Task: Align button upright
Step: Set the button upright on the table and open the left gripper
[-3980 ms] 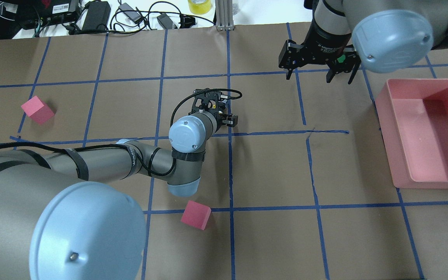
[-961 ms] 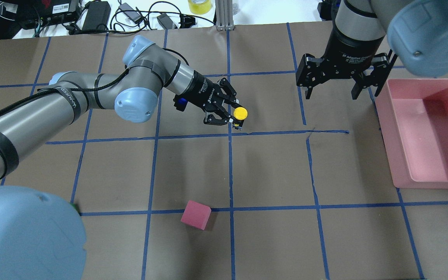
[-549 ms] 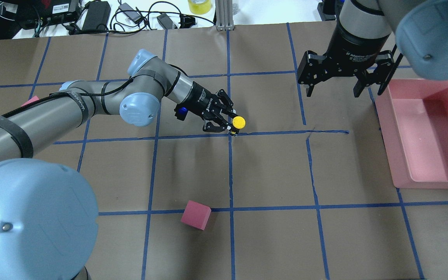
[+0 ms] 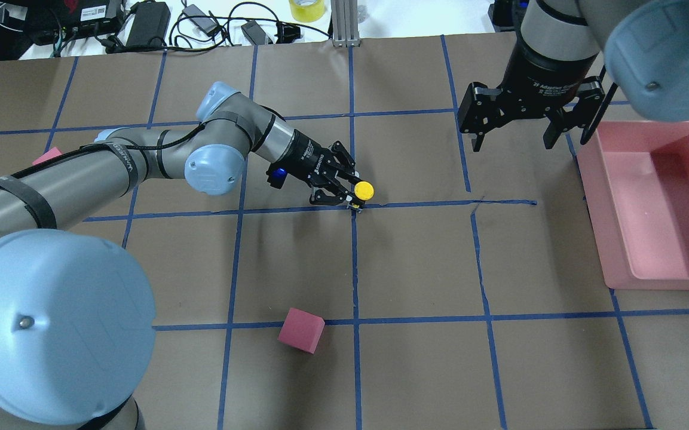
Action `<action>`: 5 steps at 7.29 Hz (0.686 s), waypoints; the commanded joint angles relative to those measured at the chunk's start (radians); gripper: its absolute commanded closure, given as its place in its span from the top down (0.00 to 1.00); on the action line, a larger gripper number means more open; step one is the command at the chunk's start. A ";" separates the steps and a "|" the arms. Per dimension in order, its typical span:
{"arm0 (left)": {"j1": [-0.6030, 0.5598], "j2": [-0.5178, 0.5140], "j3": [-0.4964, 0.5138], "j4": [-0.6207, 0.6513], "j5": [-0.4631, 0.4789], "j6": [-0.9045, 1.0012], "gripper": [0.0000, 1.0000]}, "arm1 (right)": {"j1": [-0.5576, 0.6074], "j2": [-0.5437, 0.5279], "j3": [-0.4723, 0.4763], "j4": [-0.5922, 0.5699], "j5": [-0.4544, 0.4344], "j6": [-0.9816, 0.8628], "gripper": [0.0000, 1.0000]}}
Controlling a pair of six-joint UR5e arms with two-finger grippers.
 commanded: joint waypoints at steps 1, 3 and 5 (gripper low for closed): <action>0.001 0.000 -0.008 0.005 0.009 0.051 0.23 | -0.003 0.007 0.005 -0.002 -0.005 0.007 1.00; 0.001 -0.002 -0.005 0.004 0.001 0.060 0.28 | -0.003 0.007 0.005 -0.002 -0.005 0.007 1.00; 0.002 0.000 -0.001 0.007 0.014 0.060 0.60 | -0.003 0.007 0.005 0.017 -0.011 0.008 1.00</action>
